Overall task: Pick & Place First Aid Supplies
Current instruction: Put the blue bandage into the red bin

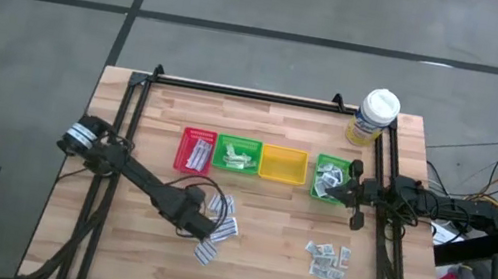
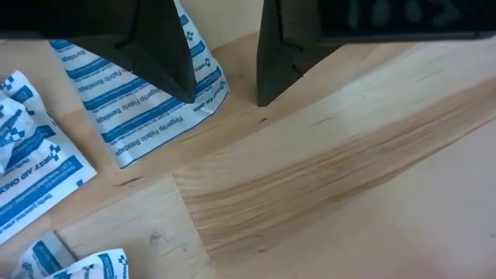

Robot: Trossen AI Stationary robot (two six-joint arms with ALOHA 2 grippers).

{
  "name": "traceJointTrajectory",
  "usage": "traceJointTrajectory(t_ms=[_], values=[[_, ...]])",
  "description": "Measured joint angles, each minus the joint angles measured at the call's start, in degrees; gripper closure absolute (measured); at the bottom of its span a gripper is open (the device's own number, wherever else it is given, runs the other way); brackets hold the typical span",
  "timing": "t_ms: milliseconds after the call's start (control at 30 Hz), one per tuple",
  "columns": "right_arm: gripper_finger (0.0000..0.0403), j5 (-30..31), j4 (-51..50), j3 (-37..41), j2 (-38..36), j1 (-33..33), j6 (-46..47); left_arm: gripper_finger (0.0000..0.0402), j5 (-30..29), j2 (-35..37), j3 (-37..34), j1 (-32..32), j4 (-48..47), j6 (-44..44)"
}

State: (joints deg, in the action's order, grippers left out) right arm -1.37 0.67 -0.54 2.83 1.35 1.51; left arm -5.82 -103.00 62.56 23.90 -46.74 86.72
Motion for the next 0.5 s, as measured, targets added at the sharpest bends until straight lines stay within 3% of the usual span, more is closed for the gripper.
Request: traceJointTrajectory(t_ms=[233, 500], values=[[0.0394, 0.00, -0.01, -0.02, 0.00, 0.01, -0.02, 0.0279, 0.76, 0.13, -1.72, -0.04, 1.42, -0.04], [0.0394, 0.00, 0.00, 0.00, 0.00, 0.02, -0.02, 0.0365, 0.59, 0.13, -1.87, -0.04, 1.00, -1.40]])
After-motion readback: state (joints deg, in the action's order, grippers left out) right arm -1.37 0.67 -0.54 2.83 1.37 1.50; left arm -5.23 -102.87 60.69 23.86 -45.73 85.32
